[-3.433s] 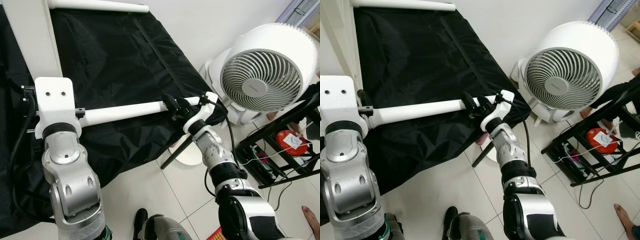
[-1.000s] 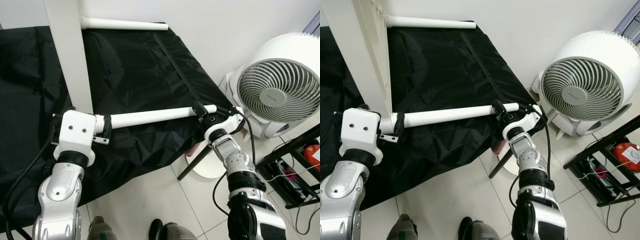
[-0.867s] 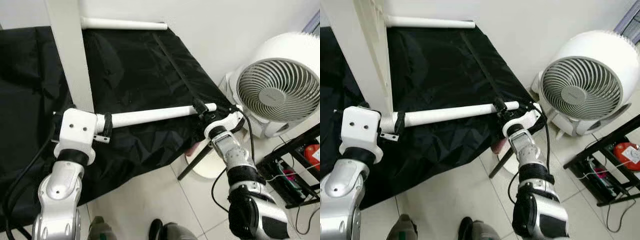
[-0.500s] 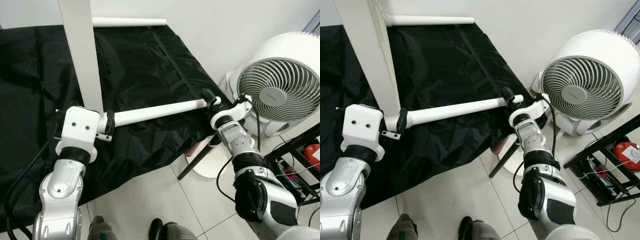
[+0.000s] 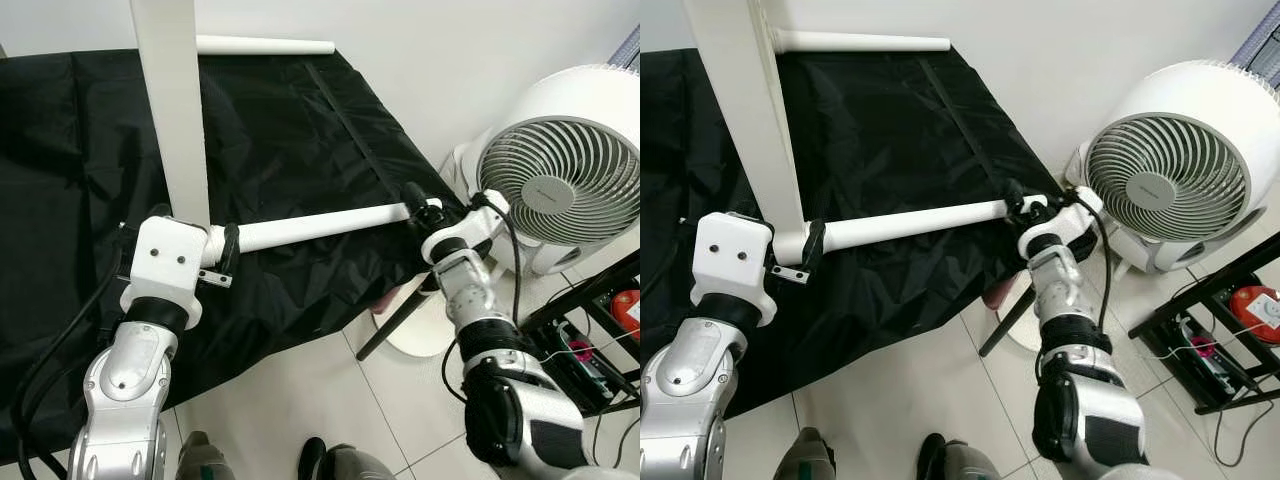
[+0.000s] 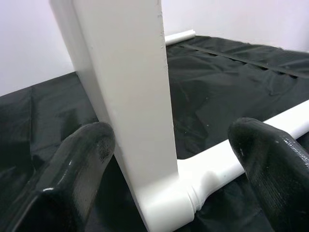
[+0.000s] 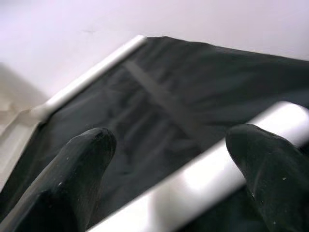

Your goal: Building children table

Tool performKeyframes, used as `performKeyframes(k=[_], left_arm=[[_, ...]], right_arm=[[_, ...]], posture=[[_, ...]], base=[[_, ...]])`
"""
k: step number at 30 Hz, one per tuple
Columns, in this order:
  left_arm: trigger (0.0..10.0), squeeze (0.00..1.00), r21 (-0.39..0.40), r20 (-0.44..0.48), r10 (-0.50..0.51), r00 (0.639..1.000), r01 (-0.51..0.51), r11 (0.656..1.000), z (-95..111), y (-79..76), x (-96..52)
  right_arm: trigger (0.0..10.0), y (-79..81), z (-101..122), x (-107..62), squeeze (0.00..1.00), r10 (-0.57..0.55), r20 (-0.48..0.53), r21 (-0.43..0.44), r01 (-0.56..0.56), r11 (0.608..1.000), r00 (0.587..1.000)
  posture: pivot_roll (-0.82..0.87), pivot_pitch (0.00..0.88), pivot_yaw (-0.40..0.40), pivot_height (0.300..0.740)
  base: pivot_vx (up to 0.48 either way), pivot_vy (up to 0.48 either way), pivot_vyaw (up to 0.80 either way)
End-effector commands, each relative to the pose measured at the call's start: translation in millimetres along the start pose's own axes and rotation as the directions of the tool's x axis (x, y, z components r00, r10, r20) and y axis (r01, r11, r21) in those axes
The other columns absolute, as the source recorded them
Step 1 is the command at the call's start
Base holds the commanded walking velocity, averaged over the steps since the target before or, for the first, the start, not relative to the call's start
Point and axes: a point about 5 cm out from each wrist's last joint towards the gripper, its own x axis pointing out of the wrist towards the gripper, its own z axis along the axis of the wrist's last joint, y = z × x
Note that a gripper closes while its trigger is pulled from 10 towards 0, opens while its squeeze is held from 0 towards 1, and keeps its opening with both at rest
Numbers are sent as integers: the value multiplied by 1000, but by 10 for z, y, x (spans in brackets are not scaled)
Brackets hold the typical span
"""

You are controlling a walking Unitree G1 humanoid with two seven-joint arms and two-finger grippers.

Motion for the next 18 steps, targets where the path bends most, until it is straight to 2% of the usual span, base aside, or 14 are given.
performKeyframes(k=[1,2,3,4,5,6,10,12,13,15,18], left_arm=[[10000,0,-23,1,-26,1000,26,999,-8,-27,-2],[10000,0,-33,-14,-20,1000,19,999,-33,-20,11],[10000,0,-33,-14,-20,1000,19,999,-33,-20,11],[10000,0,-41,-30,-10,999,9,999,-53,-6,22],[10000,0,-41,-30,-10,999,9,999,-53,-6,22],[10000,0,-37,-51,7,999,-9,999,-78,14,30],[10000,0,-36,-78,31,996,-34,999,-112,33,37],[10000,0,-40,-148,80,986,-86,995,-209,46,42],[10000,0,-40,-148,80,986,-86,995,-209,46,42],[10000,0,-51,-196,120,973,-133,990,-276,35,72],[10000,0,-67,-210,155,965,-172,983,-300,27,127]], right_arm=[[10000,91,1,-7,0,40,27,-65,-39,997,999],[10000,218,-8,13,0,78,44,-92,-74,993,996],[10000,218,-8,13,0,78,44,-92,-74,993,996],[10000,321,-3,27,0,112,59,-117,-104,988,992],[10000,321,-3,27,0,112,59,-117,-104,988,992],[10000,401,18,35,0,138,71,-131,-128,983,988],[10000,453,41,36,0,156,80,-142,-144,979,985],[10000,535,74,22,0,191,91,-168,-174,970,977],[10000,535,74,22,0,191,91,-168,-174,970,977],[10000,600,81,14,0,213,99,-186,-192,963,972],[10000,668,78,16,0,236,103,-185,-215,959,966]], posture=[[254,99,-117,740],[253,99,-117,740],[253,99,-117,740],[251,101,-117,740],[251,101,-117,740],[250,104,-121,740],[251,105,-124,740],[245,109,-137,740],[245,109,-137,740],[241,107,-141,740],[237,105,-143,740]], base=[[0,0,0],[0,0,0],[0,0,0],[0,0,0],[0,0,0],[0,0,0],[0,0,0],[0,0,0],[0,0,0],[0,0,0],[0,0,0]])
